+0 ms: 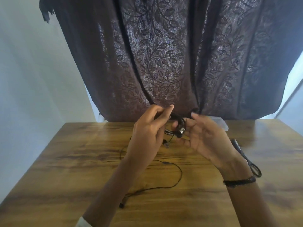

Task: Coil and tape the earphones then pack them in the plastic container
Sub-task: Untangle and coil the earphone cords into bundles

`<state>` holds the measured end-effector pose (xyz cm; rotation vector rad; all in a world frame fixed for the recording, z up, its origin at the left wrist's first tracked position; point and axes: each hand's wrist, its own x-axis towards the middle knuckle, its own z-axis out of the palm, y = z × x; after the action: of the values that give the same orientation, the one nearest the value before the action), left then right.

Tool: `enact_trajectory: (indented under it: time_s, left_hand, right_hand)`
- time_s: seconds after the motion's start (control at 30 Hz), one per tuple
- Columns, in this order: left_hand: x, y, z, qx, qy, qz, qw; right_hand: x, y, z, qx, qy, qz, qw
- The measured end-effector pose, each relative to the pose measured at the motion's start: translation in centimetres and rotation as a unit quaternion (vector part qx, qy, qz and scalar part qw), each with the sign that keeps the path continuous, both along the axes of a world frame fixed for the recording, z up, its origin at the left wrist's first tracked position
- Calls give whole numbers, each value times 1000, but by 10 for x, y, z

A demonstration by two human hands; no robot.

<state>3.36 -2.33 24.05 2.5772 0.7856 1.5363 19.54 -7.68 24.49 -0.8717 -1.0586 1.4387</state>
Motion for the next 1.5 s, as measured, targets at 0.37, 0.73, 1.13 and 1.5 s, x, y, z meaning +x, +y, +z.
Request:
enact_trajectory:
  time_s: [0.37, 0.73, 1.13, 1.5]
  left_hand:
    - [1, -4, 1, 50, 66, 96, 992]
    - [-1, 3, -8, -27, 88, 105, 990]
    - [8, 6, -13, -263, -74, -26, 961]
    - [16, -2, -33, -524, -128, -127, 833]
  right_hand:
    - [-40, -21, -1, 55, -150, -214, 964]
    - [-26, -25, 4, 209, -432, -379, 791]
    - [-1, -14, -23, 15, -202, -171, 964]
    - [7, -2, -45, 5, -122, -240, 963]
